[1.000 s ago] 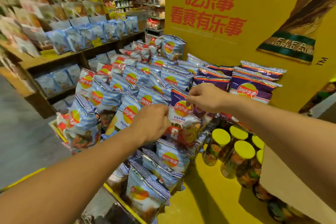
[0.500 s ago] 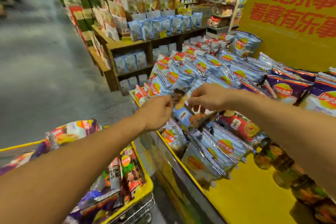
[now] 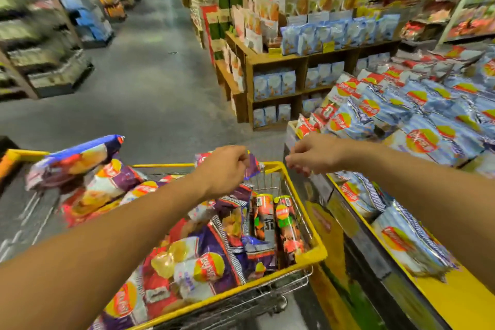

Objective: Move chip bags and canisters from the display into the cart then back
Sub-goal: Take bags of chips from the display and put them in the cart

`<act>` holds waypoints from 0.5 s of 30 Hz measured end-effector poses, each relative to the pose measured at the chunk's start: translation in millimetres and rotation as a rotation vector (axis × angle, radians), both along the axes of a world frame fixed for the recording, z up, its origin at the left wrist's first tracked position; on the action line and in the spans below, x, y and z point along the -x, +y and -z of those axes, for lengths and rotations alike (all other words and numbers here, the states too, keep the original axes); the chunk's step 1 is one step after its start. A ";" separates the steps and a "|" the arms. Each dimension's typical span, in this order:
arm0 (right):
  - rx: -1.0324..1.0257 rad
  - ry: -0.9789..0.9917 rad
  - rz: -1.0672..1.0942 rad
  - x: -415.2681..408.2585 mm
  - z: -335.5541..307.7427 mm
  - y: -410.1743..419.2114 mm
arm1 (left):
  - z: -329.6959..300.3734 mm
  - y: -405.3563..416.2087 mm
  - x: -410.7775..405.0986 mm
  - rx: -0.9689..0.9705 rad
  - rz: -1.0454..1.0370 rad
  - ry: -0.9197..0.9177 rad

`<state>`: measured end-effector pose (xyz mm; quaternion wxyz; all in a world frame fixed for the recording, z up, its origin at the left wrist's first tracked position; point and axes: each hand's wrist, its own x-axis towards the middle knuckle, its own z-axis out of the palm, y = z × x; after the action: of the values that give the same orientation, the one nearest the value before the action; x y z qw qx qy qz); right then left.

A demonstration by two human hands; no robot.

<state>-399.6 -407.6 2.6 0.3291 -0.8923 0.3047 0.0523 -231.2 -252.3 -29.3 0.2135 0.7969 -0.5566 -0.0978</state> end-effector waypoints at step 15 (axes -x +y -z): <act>0.008 -0.041 -0.340 -195.9 11.0 88.4 | 10.4 166.4 -158.2 -0.036 -0.370 -0.065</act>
<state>-203.6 -319.2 -8.5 0.3180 -0.9332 0.1428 0.0877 -73.0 -86.0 -39.6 0.1955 0.8921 -0.4054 -0.0411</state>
